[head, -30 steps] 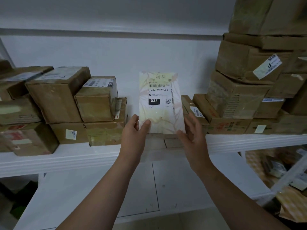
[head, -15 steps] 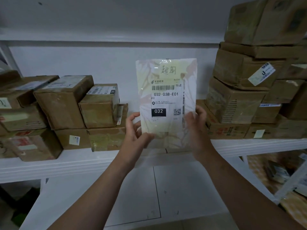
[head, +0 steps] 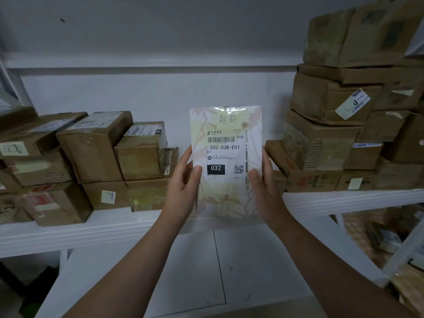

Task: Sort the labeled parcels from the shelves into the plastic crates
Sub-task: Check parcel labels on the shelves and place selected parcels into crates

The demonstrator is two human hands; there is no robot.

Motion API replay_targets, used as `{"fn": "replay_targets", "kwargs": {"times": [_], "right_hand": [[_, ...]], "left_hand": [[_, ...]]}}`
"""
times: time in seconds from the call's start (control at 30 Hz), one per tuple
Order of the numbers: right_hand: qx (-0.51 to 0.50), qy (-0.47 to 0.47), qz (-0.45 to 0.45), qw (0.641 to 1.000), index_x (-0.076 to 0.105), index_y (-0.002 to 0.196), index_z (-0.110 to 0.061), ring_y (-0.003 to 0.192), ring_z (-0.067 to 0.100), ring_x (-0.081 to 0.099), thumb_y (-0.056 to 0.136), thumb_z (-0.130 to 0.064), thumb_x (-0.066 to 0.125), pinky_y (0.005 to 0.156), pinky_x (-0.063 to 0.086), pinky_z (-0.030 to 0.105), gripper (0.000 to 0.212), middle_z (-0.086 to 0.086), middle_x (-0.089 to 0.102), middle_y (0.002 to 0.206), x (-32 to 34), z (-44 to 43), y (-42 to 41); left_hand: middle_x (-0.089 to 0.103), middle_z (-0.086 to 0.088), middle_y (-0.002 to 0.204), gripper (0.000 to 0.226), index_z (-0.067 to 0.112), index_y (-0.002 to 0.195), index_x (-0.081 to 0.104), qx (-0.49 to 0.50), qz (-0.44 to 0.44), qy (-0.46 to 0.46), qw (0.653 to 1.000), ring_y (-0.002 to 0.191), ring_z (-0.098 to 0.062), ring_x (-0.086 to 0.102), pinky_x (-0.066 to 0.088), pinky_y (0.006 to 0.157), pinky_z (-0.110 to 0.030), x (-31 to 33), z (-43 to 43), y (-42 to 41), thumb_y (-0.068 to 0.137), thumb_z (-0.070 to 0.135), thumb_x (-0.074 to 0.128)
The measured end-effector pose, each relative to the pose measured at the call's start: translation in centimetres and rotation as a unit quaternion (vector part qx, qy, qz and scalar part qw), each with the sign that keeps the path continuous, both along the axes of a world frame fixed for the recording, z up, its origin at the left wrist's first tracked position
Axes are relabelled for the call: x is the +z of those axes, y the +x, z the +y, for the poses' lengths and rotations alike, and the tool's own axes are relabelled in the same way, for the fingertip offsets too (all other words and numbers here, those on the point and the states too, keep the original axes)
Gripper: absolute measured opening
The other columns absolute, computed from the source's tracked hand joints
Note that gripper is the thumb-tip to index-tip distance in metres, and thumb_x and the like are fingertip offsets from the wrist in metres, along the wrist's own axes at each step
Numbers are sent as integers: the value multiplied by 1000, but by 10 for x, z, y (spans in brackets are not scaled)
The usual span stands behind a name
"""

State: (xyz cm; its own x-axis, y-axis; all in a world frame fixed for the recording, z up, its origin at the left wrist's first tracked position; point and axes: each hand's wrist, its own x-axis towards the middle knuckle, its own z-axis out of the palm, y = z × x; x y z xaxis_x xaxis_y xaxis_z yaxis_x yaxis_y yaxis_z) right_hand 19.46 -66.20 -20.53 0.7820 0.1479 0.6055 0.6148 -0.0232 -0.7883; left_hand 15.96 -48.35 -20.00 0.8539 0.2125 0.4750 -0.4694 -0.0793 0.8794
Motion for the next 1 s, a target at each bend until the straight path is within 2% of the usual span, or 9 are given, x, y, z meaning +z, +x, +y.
{"fn": "replay_targets", "kwargs": {"times": [0.2,0.3,0.37,0.5,0.63,0.73,0.8,0.87,1.0], "right_hand": [[13,9,31,999,19,135,-42,130,-7,39,97,-28,37,103,37,14,45,-18,37,141,-4,3,-2],[6,18,38,999,16,139,-35,116,-16,46,103,-20,36,96,41,9,43,-18,42,135,-4,5,-5],[-3,31,52,998,17,141,-32,93,-16,55,103,-15,35,82,47,7,46,-20,51,121,-7,6,-8],[-45,32,84,995,21,143,-34,68,-10,52,103,-18,35,65,46,9,45,-8,56,98,-20,0,-16],[-87,29,120,989,16,144,-34,58,-8,49,103,-17,33,57,41,7,47,-10,53,82,-33,-10,-29],[-101,44,142,984,20,150,-30,64,-3,54,104,-23,35,64,47,18,49,-13,57,78,-43,-27,-40],[-104,60,156,980,24,149,-38,92,18,66,101,-35,40,85,55,41,50,5,66,99,-47,-41,-50],[-102,78,174,976,25,149,-39,111,42,55,97,-41,43,95,45,62,56,19,60,115,-50,-61,-65],[-130,92,194,968,25,149,-38,114,39,56,94,-43,47,99,44,60,59,4,67,110,-55,-110,-107]], "left_hand": [[64,10,120,47,24,144,37,10,6,-1,1000,112,-10,61,53,84,-25,0,-1,-4,100,6,44],[62,5,124,46,22,143,39,15,17,-1,1000,114,-13,61,53,92,-40,-3,-1,-5,100,10,47],[61,6,126,48,28,142,39,-4,27,29,999,112,-14,60,51,92,-47,-5,-2,-9,98,14,51],[59,32,115,52,32,143,31,-76,52,60,994,108,6,58,52,81,-16,-14,-8,-17,97,15,50],[54,13,133,58,28,149,25,-91,66,82,990,118,-1,54,52,90,-22,-25,-16,-22,97,19,50],[50,3,140,56,26,150,25,-95,53,86,990,125,-13,52,51,98,-40,-28,-33,-32,99,17,49],[52,0,139,57,26,148,27,-102,47,86,990,126,-19,52,49,97,-49,-30,-48,-41,97,23,51],[53,1,138,62,31,148,28,-112,57,81,989,126,-21,52,48,97,-54,-32,-64,-51,93,34,55],[58,4,132,58,39,145,32,-149,77,81,983,120,-21,57,52,92,-50,-41,-113,-79,92,36,57]]}}
